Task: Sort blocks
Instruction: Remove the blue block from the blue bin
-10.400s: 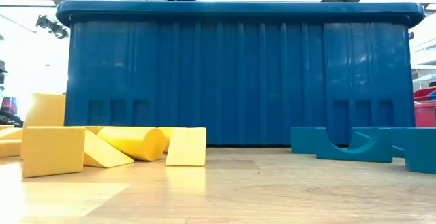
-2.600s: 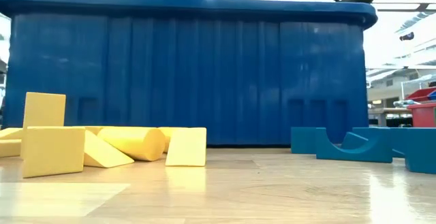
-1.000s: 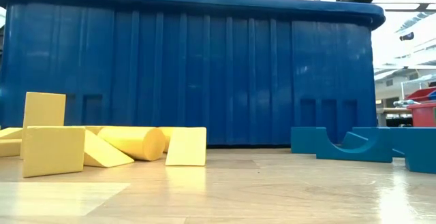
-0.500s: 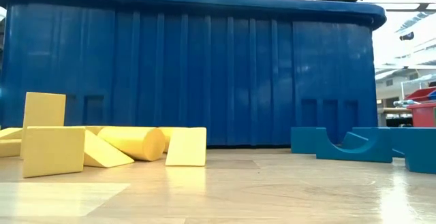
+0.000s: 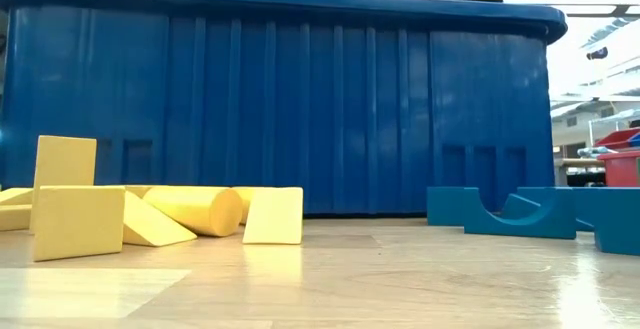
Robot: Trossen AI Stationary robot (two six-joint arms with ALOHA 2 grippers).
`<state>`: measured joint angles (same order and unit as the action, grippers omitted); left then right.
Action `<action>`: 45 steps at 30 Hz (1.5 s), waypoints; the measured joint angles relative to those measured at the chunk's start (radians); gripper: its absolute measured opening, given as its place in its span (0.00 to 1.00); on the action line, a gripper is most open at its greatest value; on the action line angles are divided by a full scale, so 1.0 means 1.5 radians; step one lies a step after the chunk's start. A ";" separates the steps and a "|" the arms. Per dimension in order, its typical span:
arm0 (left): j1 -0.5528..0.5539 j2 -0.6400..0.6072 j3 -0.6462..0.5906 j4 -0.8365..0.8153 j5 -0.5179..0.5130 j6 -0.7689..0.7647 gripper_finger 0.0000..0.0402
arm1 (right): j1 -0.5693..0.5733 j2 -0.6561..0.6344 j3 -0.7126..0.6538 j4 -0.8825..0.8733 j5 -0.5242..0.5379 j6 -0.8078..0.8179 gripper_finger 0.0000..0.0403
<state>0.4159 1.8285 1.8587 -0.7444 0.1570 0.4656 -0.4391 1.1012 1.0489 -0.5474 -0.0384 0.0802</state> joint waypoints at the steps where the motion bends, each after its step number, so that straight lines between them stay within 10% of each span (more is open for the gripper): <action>1: 0.001 -0.002 0.000 -0.001 0.012 -0.005 0.54 | 0.006 0.010 0.000 0.004 0.000 -0.006 0.43; 12: 0.015 -0.112 -0.008 -0.078 -0.008 -0.017 0.54 | 0.031 0.164 0.024 0.084 -0.012 -0.051 0.43; 24: 0.062 -0.334 -0.203 -0.034 -0.044 -0.055 0.54 | 0.028 0.414 0.220 -0.148 -0.010 -0.029 0.43; 31: 0.064 -0.422 -0.381 0.081 -0.042 -0.097 0.54 | 0.028 0.448 0.220 -0.316 0.020 -0.209 0.43; 45: 0.048 -0.429 -0.436 0.137 0.004 -0.159 0.54 | 0.010 0.455 0.113 -0.163 0.094 -0.491 0.58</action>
<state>0.4882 1.1851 1.2041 -0.5389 0.1631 0.2268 -0.4240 1.7832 1.2190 -0.7916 0.1026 -0.6569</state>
